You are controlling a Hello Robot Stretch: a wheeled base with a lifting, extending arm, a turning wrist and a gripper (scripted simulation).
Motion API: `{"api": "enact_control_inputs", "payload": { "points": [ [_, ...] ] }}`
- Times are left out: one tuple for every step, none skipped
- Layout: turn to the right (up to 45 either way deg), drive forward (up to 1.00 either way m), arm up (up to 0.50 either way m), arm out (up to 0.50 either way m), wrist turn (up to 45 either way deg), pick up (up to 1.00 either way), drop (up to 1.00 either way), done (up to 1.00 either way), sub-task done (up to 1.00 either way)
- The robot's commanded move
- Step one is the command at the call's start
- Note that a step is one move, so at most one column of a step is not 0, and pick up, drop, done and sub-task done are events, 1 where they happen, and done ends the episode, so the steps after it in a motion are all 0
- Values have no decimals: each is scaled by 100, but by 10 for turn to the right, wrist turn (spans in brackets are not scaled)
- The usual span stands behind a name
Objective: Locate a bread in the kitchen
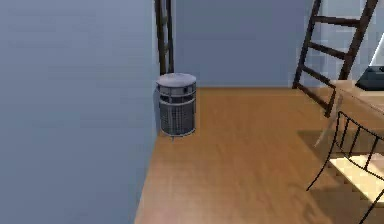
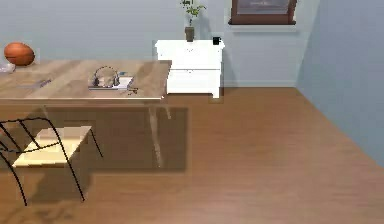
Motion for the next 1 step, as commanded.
{"api": "enact_control_inputs", "payload": {
  "points": [
    [450, 0, 0, 0, 0, 0, 0, 0, 0]
  ]
}}
